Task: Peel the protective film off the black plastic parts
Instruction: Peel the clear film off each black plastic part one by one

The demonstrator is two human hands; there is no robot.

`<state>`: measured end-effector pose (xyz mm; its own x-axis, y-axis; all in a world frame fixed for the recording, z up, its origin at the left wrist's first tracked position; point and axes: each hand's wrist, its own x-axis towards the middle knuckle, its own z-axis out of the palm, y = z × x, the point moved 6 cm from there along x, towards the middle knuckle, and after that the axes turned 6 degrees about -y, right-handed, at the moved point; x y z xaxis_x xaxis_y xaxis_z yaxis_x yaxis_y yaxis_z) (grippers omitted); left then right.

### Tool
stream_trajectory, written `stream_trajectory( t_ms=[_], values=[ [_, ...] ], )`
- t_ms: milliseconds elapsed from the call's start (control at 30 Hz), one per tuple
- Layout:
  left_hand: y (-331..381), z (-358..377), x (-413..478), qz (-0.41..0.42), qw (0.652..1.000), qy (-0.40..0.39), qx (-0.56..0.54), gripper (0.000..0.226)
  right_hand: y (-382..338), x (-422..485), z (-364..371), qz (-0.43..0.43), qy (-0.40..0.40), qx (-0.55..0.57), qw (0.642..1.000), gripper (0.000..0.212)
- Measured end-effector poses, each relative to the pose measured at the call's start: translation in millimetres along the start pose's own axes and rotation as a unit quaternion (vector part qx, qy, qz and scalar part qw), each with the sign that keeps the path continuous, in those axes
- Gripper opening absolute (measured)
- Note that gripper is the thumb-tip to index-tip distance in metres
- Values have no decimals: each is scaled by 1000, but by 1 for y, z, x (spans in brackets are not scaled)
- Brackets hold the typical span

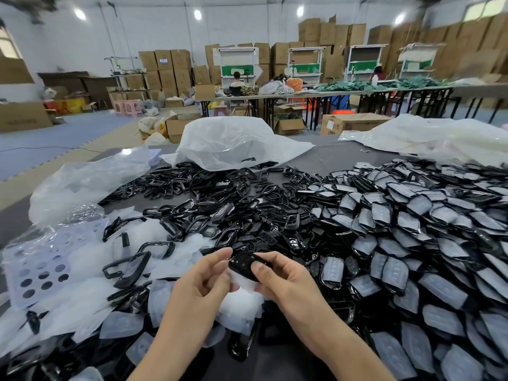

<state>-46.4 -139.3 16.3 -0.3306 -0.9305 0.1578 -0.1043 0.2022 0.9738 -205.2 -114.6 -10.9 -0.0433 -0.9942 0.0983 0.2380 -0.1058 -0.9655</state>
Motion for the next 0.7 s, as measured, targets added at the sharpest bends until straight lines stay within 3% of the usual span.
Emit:
stream_trajectory(
  t_ms=[233, 500, 700],
  values=[
    [-6, -6, 1, 13, 997, 37, 68, 21, -2, 0, -2, 0, 8, 24, 1000, 26],
    [-5, -7, 0, 34, 993, 88, 73, 29, -6, -3, 7, 4, -11, 20, 1000, 22],
    [0, -9, -7, 69, 981, 152, 101, 22, -9, -3, 13, 4, -20, -13, 1000, 13]
  ],
)
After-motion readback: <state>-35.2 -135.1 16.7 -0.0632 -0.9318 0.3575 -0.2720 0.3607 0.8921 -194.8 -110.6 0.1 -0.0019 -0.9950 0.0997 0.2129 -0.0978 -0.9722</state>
